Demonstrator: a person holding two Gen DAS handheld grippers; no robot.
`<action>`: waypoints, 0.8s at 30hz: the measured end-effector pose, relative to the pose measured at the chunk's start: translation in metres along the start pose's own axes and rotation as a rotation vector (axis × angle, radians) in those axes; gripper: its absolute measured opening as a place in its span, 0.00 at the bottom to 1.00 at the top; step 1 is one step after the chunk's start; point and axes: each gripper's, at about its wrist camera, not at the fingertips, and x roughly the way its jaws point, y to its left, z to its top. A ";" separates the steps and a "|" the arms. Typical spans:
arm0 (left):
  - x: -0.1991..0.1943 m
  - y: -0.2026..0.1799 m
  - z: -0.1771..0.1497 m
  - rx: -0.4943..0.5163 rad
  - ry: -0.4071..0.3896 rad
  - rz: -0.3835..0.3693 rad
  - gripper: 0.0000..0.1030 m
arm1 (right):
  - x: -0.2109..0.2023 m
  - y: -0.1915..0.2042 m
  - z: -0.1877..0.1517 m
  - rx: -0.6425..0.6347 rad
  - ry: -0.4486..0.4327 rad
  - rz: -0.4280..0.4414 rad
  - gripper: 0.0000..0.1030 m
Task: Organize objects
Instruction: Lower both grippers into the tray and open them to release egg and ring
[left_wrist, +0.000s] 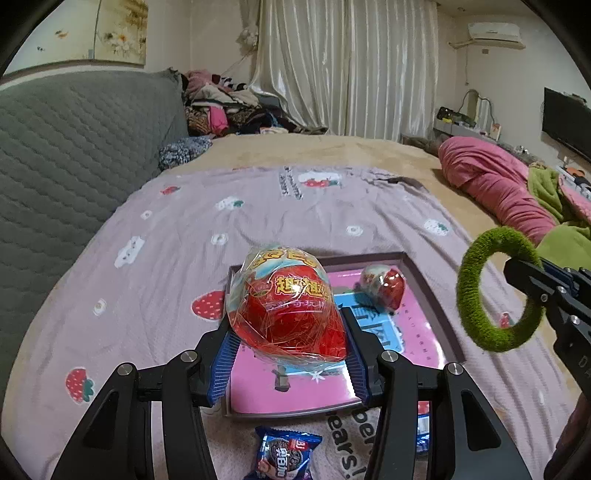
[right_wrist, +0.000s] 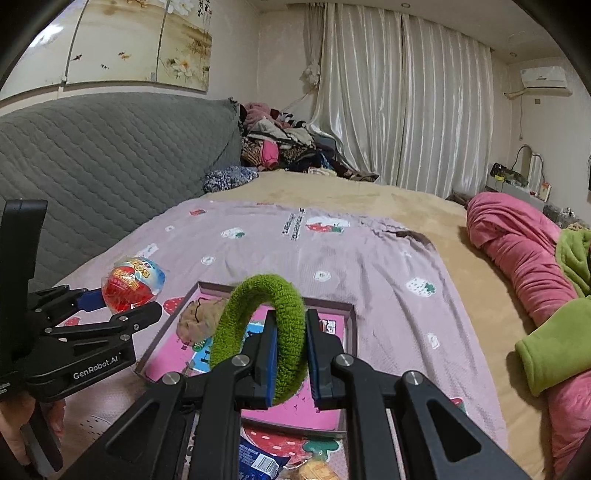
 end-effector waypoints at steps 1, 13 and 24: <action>0.006 0.000 -0.002 -0.002 0.007 -0.001 0.52 | 0.003 0.000 -0.001 0.002 0.004 0.001 0.14; 0.066 0.016 -0.027 -0.011 0.074 0.000 0.52 | 0.053 -0.007 -0.024 0.025 0.065 0.016 0.14; 0.107 0.036 -0.037 -0.020 0.133 -0.018 0.52 | 0.096 -0.020 -0.044 0.063 0.124 0.017 0.14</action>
